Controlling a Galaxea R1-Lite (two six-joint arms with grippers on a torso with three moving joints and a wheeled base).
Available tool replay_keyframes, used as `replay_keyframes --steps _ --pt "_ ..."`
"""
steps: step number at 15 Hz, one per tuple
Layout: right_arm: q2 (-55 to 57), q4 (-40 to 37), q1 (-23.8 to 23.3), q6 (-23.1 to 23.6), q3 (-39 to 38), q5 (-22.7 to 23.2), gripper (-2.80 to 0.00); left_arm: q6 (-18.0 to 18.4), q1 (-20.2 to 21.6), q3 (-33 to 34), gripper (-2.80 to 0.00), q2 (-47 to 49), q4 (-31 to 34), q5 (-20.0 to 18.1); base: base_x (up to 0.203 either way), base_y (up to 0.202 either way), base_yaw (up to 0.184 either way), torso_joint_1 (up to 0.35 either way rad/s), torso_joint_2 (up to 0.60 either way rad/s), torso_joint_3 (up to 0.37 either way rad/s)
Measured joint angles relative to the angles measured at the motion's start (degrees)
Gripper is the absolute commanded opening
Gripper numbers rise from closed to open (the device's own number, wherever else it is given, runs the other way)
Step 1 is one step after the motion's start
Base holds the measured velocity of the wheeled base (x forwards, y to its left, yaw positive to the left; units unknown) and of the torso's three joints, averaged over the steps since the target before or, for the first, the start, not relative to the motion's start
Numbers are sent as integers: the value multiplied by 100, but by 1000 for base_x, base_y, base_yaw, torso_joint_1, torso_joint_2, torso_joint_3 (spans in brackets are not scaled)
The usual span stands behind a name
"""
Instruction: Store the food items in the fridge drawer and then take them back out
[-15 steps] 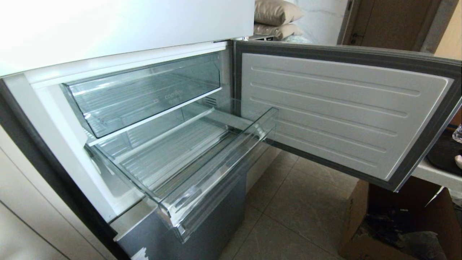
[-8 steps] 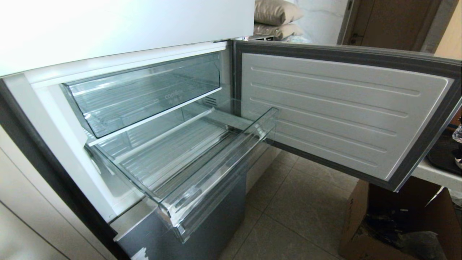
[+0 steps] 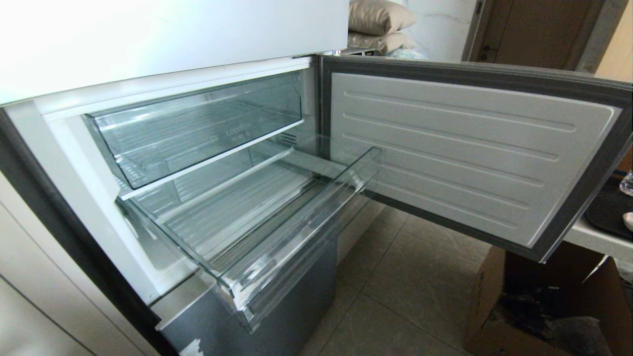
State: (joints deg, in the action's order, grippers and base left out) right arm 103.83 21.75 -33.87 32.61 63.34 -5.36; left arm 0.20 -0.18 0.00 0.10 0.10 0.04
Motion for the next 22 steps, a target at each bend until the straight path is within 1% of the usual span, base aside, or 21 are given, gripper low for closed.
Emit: replay_keyframes --steps 3,6,8,9,10,13,14,15,16,18,20,22 --pt "-1030 -10 96 0 -921 -6 -280 -1 0 0 -280 0 0 1 0 0 0 0 0 0" --pt "-2327 -30 145 -21 -1959 -27 -280 -1 0 0 -280 0 0 -1 0 0 0 0 0 0" --pt "-3300 -140 268 -301 -2642 -30 -280 -1 0 0 -280 0 0 1 0 0 0 0 0 0" --pt "-3762 -273 453 -543 -2919 -40 -280 -1 0 0 -280 0 0 -2 0 0 0 0 0 0" --pt "-4246 -477 735 -881 -3171 -48 -280 -1 0 0 -280 0 0 0 0 0 0 0 0 0" --pt "-5692 -1289 1852 -2025 -3854 -67 -280 -1 0 0 -280 0 0 -1 0 0 0 0 0 0" --pt "-6210 -1522 2200 -2352 -4184 -69 -280 -1 0 0 -280 0 0 -1 0 0 0 0 0 0" --pt "-6692 -1662 2466 -2579 -4555 -67 -280 -1 0 0 -280 0 -2 -1 0 0 0 0 0 0" --pt "-7205 -1667 2682 -2715 -4978 -59 -280 1 0 0 -280 0 0 -3 0 0 0 0 0 0" --pt "-8141 -1538 2960 -2813 -5745 -16 -280 -1 0 0 -280 0 0 -4 0 0 0 0 0 0" --pt "-8903 -1488 3201 -2903 -6136 78 -280 -1 0 0 -280 0 0 -4 0 0 0 0 0 0" --pt "-9456 -1622 3355 -2801 -6274 312 -280 -1 0 0 -280 0 0 -3 0 0 0 0 0 0"
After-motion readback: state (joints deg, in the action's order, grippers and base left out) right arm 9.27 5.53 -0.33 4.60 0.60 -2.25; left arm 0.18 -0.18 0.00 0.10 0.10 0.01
